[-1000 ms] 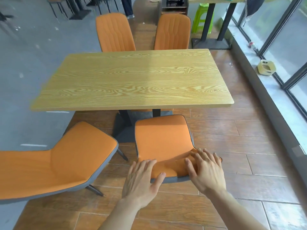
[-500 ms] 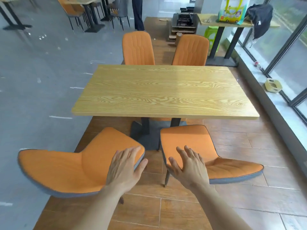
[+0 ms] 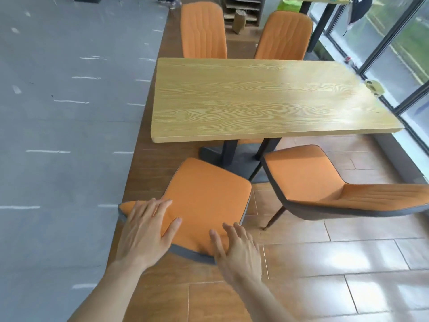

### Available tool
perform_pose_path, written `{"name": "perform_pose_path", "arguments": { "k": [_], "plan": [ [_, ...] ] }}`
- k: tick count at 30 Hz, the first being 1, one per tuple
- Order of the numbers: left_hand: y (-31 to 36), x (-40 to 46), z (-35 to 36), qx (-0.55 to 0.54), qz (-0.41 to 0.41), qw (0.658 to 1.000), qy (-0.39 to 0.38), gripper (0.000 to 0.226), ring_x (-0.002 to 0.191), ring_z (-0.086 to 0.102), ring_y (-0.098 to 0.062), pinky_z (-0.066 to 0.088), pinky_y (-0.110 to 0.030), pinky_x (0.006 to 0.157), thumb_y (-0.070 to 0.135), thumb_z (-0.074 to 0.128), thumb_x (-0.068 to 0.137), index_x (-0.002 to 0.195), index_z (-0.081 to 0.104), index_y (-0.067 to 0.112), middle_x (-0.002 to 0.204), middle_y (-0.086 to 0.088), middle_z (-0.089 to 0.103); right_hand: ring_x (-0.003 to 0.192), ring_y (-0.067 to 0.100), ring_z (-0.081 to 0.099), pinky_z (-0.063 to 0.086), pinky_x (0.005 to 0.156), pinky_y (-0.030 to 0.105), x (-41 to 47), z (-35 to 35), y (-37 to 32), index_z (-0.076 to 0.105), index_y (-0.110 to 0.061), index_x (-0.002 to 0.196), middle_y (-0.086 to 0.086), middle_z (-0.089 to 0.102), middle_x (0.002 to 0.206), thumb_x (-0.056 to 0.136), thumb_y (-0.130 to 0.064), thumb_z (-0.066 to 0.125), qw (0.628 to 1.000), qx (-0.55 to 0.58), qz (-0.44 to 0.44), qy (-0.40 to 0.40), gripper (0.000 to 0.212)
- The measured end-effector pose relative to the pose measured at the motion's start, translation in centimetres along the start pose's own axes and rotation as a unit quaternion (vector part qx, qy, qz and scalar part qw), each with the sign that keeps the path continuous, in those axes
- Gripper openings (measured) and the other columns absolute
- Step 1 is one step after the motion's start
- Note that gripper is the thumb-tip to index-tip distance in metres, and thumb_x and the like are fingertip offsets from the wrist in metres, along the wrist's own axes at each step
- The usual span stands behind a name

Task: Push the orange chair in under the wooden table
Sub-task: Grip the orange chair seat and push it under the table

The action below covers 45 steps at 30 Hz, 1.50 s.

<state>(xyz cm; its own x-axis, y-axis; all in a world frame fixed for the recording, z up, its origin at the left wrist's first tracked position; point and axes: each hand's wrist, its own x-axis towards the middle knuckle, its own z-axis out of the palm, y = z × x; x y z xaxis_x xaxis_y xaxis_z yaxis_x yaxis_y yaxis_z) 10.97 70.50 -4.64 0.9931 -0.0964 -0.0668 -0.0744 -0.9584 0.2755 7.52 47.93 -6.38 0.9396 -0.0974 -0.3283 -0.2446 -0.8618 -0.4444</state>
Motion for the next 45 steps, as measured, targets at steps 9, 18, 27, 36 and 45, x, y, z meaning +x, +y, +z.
{"name": "perform_pose_path", "arguments": {
  "k": [9, 18, 27, 36, 45],
  "plan": [
    [-5.1, 2.9, 1.9, 0.015, 0.014, 1.0, -0.003, 0.066, 0.099, 0.068, -0.017, 0.042, -0.04, 0.106, 0.066, 0.022, 0.097, 0.092, 0.077, 0.029, 0.097, 0.009, 0.076, 0.073, 0.02, 0.063, 0.044, 0.053, 0.033, 1.2, 5.0, -3.5, 0.068, -0.03, 0.074, -0.011, 0.068, 0.076, 0.092, -0.067, 0.028, 0.993, 0.007, -0.013, 0.119, 0.057],
    [-4.2, 6.1, 2.5, 0.023, 0.014, 0.998, 0.049, 0.055, 0.074, 0.065, -0.021, 0.045, -0.037, 0.073, 0.058, 0.033, 0.095, 0.067, 0.069, 0.028, 0.068, 0.01, 0.069, 0.058, 0.017, 0.058, 0.044, 0.048, 0.035, 5.0, 4.6, -2.6, 0.067, -0.03, 0.072, -0.009, 0.064, 0.069, 0.09, -0.059, 0.04, 0.988, 0.019, -0.047, 0.145, 0.043],
    [0.6, 15.6, 3.2, 0.036, -0.008, 0.996, 0.085, 0.058, 0.071, 0.064, -0.026, 0.04, -0.036, 0.066, 0.058, 0.029, 0.096, 0.06, 0.063, 0.027, 0.061, 0.005, 0.066, 0.061, 0.021, 0.059, 0.041, 0.05, 0.031, 15.3, -0.8, -0.5, 0.067, -0.028, 0.072, -0.008, 0.065, 0.063, 0.088, -0.058, 0.038, 0.982, 0.014, -0.051, 0.179, 0.045],
    [1.4, 19.3, 2.2, 0.056, -0.001, 0.996, 0.07, 0.054, 0.063, 0.061, -0.028, 0.037, -0.036, 0.064, 0.051, 0.029, 0.097, 0.06, 0.058, 0.024, 0.058, 0.001, 0.062, 0.065, 0.018, 0.061, 0.048, 0.051, 0.034, 18.8, -2.0, -0.8, 0.066, -0.027, 0.076, -0.009, 0.064, 0.07, 0.09, -0.06, 0.042, 0.984, 0.013, -0.069, 0.163, 0.043],
    [0.1, 19.7, 0.9, 0.042, 0.015, 0.997, -0.066, 0.073, 0.104, 0.066, -0.019, 0.045, -0.04, 0.096, 0.072, 0.01, 0.095, 0.121, 0.066, 0.032, 0.111, 0.008, 0.074, 0.141, 0.019, 0.044, 0.039, 0.113, 0.043, 18.1, -3.7, -2.0, 0.06, -0.036, 0.134, -0.005, 0.056, 0.146, 0.093, -0.078, 0.026, 0.993, -0.075, -0.058, 0.073, 0.068]
  ]
}}
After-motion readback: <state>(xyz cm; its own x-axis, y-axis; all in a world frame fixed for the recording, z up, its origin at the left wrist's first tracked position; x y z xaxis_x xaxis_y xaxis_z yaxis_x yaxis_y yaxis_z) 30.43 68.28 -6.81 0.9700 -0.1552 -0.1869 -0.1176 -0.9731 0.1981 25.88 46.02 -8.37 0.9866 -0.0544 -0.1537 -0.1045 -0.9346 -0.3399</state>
